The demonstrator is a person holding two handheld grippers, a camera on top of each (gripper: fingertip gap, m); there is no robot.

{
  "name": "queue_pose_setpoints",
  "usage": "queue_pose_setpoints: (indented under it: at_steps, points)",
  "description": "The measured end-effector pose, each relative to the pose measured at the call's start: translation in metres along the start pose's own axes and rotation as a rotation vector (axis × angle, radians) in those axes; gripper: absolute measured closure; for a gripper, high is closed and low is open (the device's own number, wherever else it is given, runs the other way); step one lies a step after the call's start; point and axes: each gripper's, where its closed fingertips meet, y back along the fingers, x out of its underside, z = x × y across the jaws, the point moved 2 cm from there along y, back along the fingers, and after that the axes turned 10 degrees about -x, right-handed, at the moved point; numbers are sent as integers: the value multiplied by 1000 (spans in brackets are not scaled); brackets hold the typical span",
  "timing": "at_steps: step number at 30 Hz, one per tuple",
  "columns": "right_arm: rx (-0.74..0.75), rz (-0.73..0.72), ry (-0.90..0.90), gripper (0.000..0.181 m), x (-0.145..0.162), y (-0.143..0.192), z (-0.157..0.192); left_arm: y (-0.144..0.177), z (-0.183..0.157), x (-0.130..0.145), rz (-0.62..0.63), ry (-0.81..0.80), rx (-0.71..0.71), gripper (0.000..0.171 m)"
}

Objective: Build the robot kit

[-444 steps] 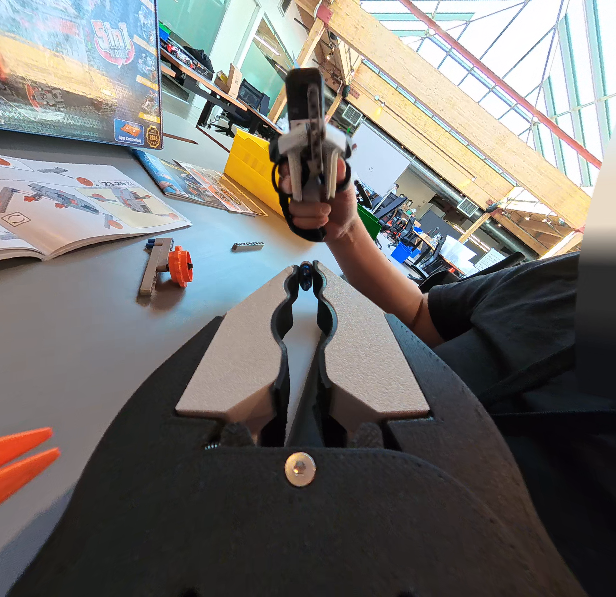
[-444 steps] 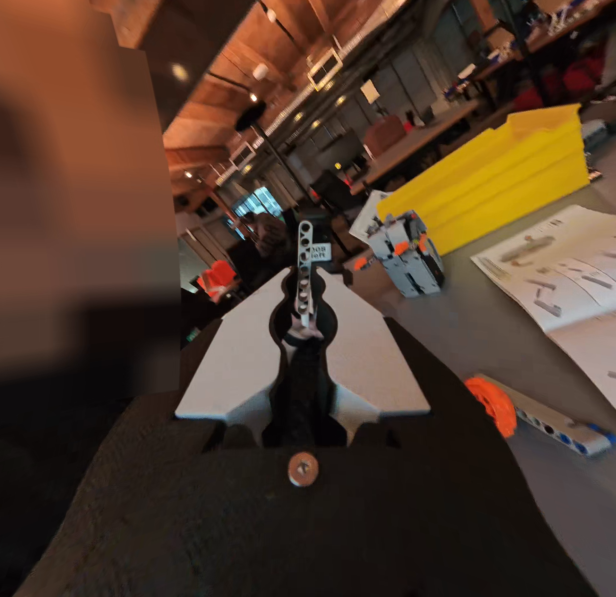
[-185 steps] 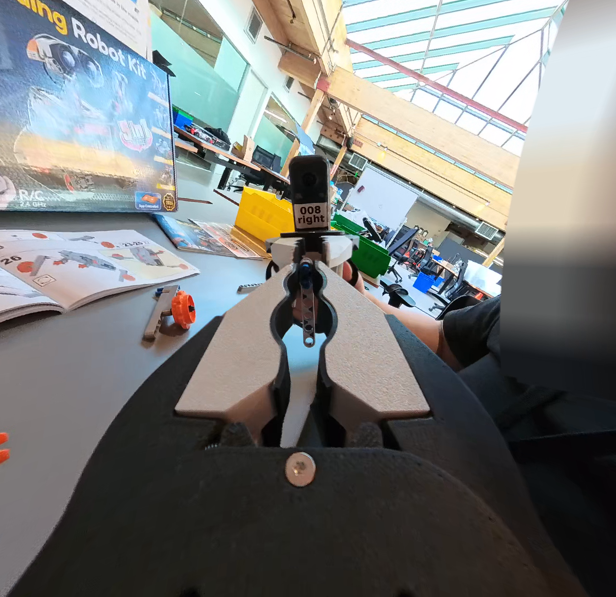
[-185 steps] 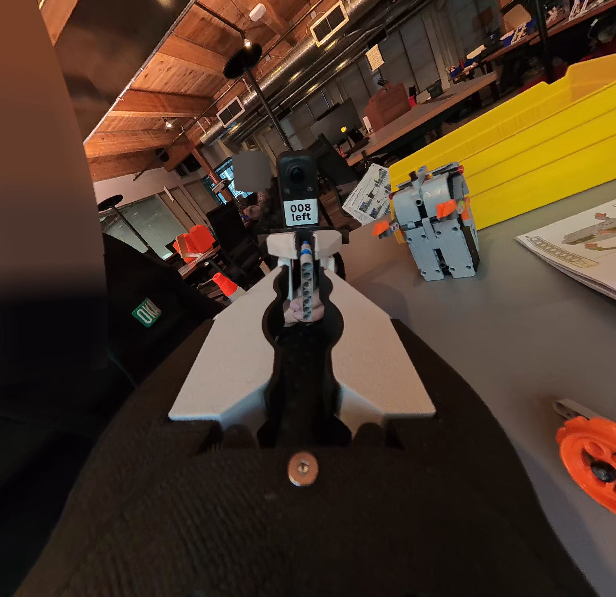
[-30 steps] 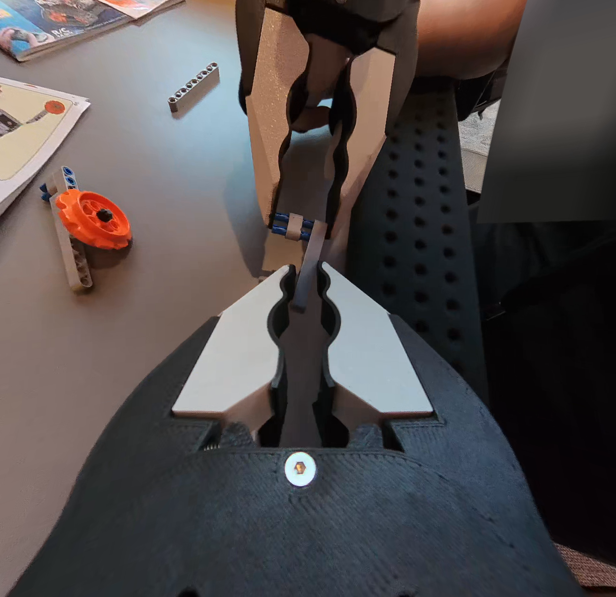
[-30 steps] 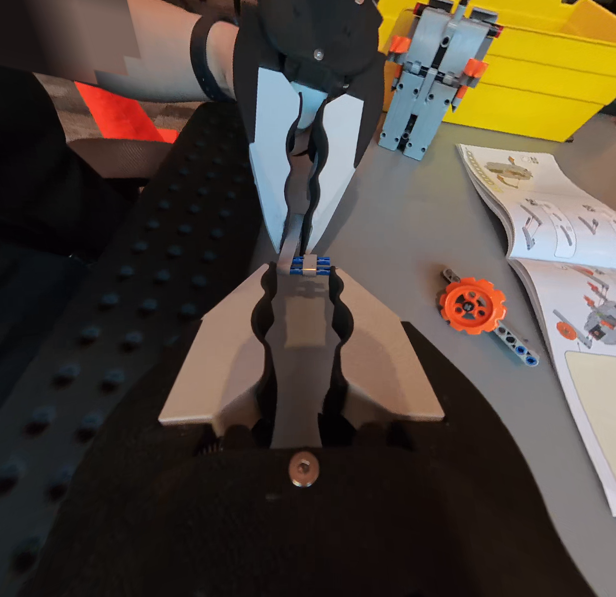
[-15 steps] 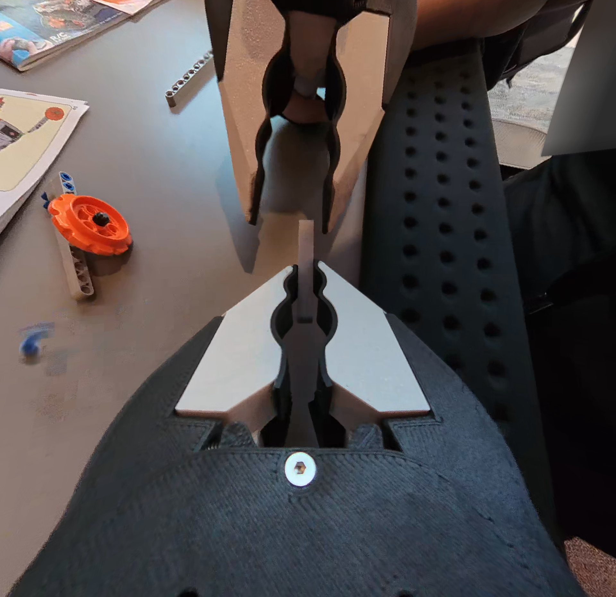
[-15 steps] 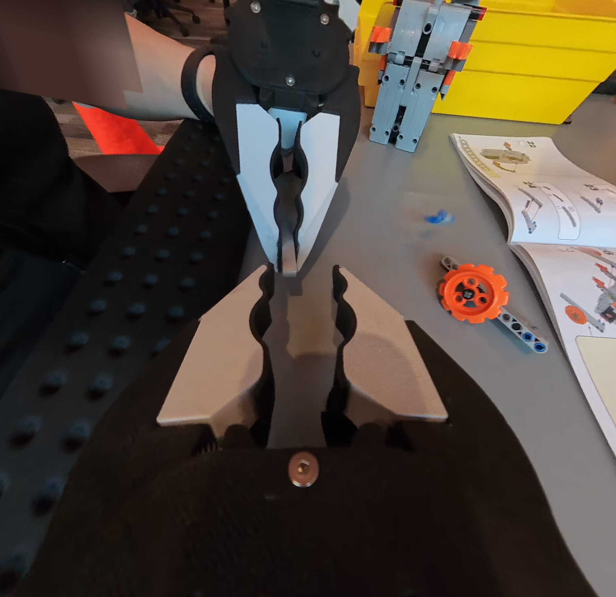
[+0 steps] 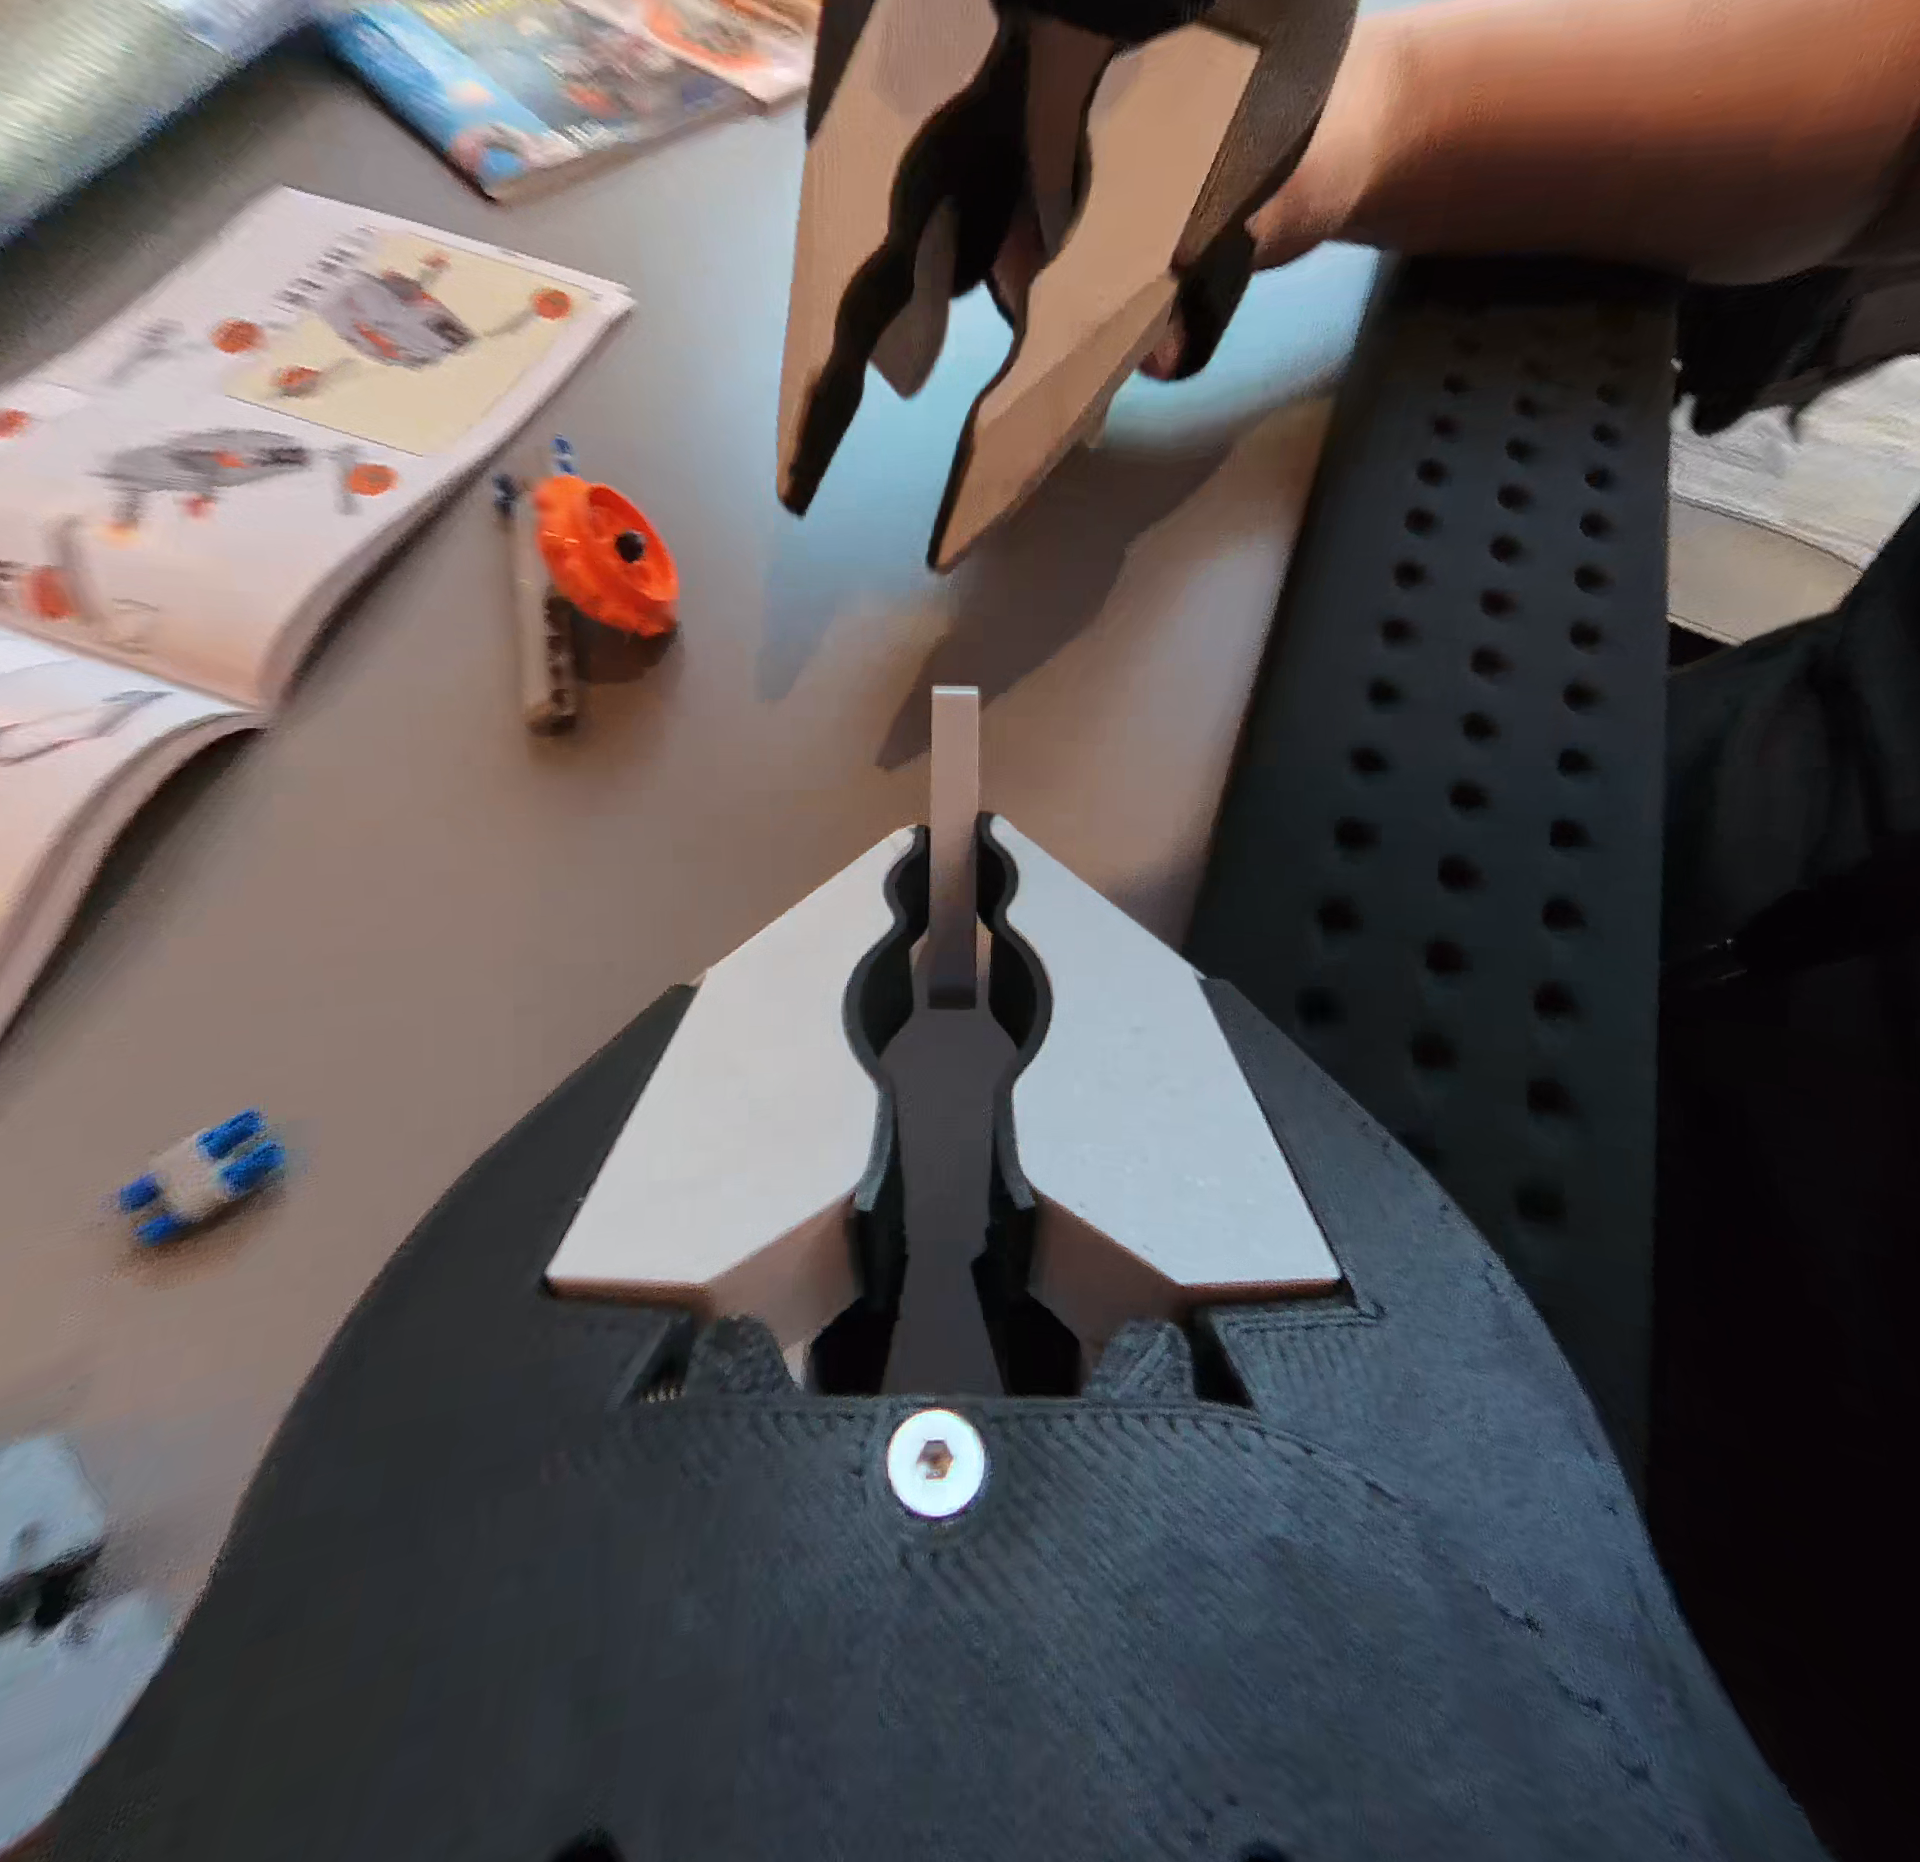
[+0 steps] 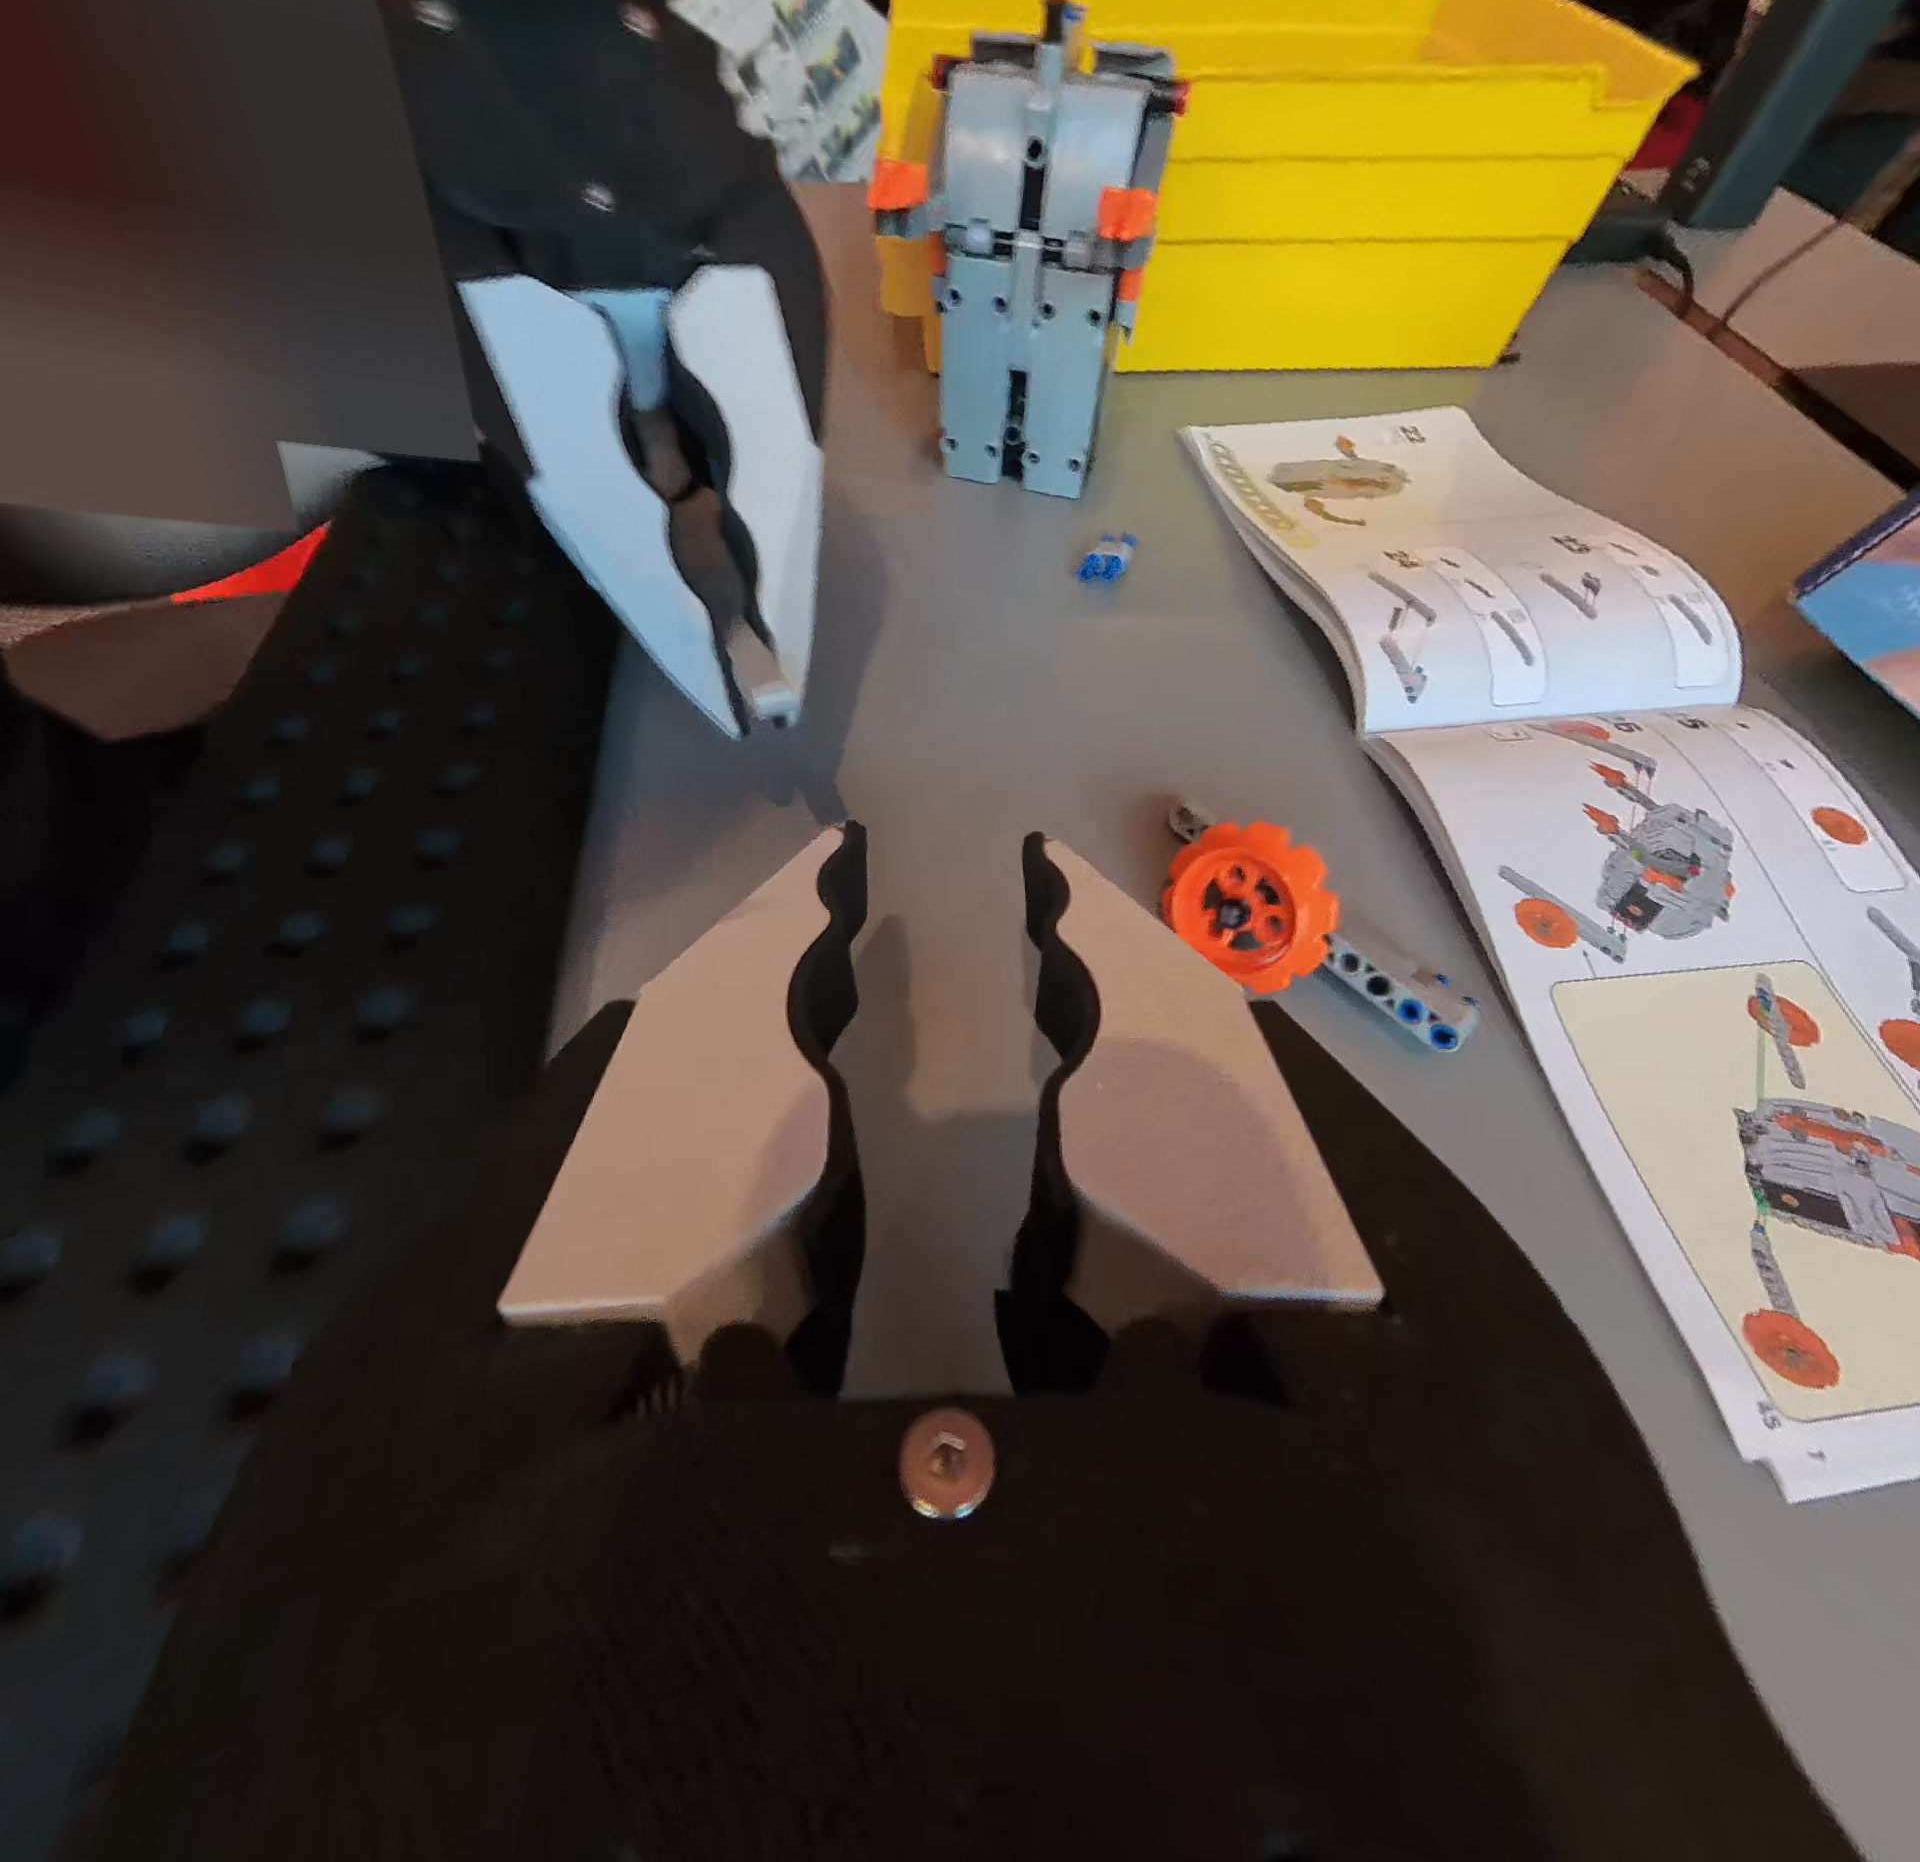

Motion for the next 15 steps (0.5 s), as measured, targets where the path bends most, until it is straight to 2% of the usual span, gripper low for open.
queue_pose_setpoints:
  at_steps: [3,8,12,15]
  points:
    - [17,64,-69,153,-11,-25,-17,17,11,0,-31,22,-98,165]
    - [-1,80,-190,154,-43,-85,-40,39,26,19,9,94,-227,165]
    - [75,217,-228,151,-36,-124,-65,57,35,30,16,125,-326,165]
    - [104,236,-231,148,-32,-142,-73,65,41,39,40,112,-379,165]
